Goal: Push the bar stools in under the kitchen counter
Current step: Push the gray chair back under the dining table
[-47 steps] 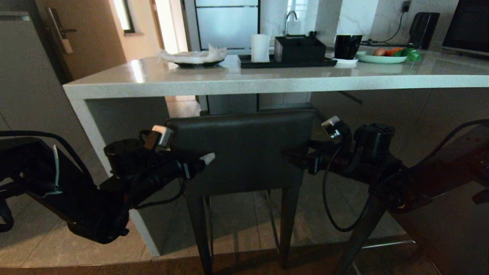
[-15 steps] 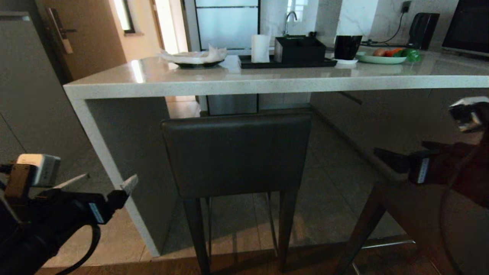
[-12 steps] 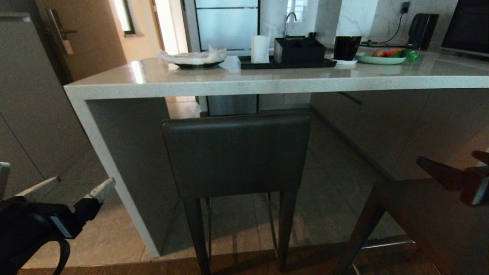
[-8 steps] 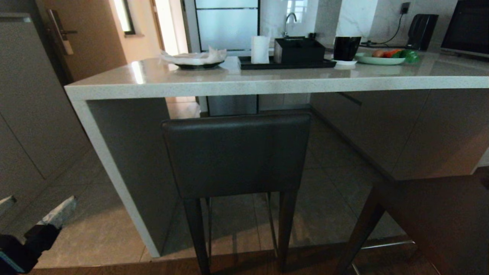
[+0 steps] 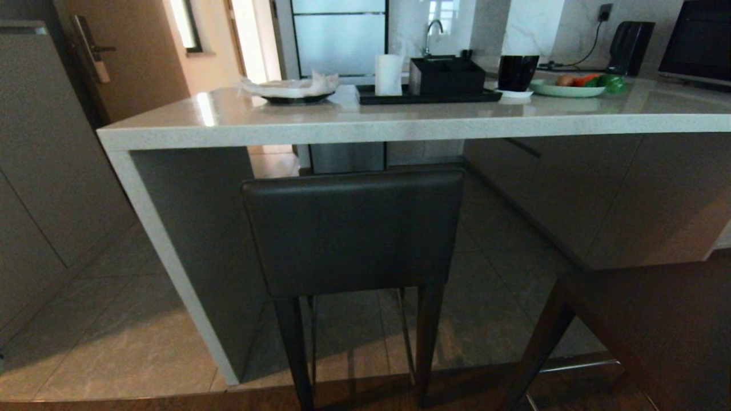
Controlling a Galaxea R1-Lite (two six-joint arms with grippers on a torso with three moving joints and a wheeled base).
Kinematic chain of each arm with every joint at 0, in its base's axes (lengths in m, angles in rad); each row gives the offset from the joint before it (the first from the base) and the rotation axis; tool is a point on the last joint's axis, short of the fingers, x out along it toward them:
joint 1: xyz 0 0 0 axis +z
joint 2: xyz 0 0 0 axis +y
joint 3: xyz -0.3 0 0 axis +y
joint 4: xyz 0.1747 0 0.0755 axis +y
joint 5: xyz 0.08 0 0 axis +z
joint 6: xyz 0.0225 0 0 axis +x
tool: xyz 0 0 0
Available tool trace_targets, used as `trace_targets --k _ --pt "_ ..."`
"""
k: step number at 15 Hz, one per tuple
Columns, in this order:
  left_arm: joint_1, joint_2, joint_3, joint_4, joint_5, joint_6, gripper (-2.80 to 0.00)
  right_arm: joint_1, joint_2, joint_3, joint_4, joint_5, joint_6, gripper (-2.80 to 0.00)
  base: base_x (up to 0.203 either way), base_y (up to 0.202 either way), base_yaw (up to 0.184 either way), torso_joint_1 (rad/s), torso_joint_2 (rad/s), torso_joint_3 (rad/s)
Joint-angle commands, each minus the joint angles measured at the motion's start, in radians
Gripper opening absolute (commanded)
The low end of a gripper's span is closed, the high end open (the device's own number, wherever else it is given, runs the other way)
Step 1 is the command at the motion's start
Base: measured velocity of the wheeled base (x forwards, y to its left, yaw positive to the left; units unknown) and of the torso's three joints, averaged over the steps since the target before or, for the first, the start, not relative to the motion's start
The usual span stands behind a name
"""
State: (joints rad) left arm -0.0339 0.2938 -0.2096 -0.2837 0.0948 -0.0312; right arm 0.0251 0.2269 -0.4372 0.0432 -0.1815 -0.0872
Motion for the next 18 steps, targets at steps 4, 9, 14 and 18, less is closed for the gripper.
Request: trace_targets --k 4,9,14,18 --pt "0.033 -0.300 0.070 0.216 -0.094 0.067 0.00 -0.021 -0.229 0.093 0.028 0.055 -0.045 0.00 0.000 0.000 0.000 0.000 0.00 0.000" --pt "0.035 -0.292 0.211 0.212 -0.098 0.117 0.00 -0.021 -0.228 0.396 -0.118 0.149 -0.075 0.00 0.000 0.000 0.000 0.000 0.00 0.000" --pt "0.035 -0.292 0.210 0.282 -0.101 0.093 0.00 -0.022 -0.227 0.439 -0.028 0.245 -0.052 0.00 0.000 0.000 0.000 0.000 0.00 0.000" --pt "0.035 -0.292 0.210 0.278 -0.101 0.067 0.00 -0.022 -0.227 0.439 -0.048 0.242 -0.045 0.00 0.000 0.000 0.000 0.000 0.00 0.000"
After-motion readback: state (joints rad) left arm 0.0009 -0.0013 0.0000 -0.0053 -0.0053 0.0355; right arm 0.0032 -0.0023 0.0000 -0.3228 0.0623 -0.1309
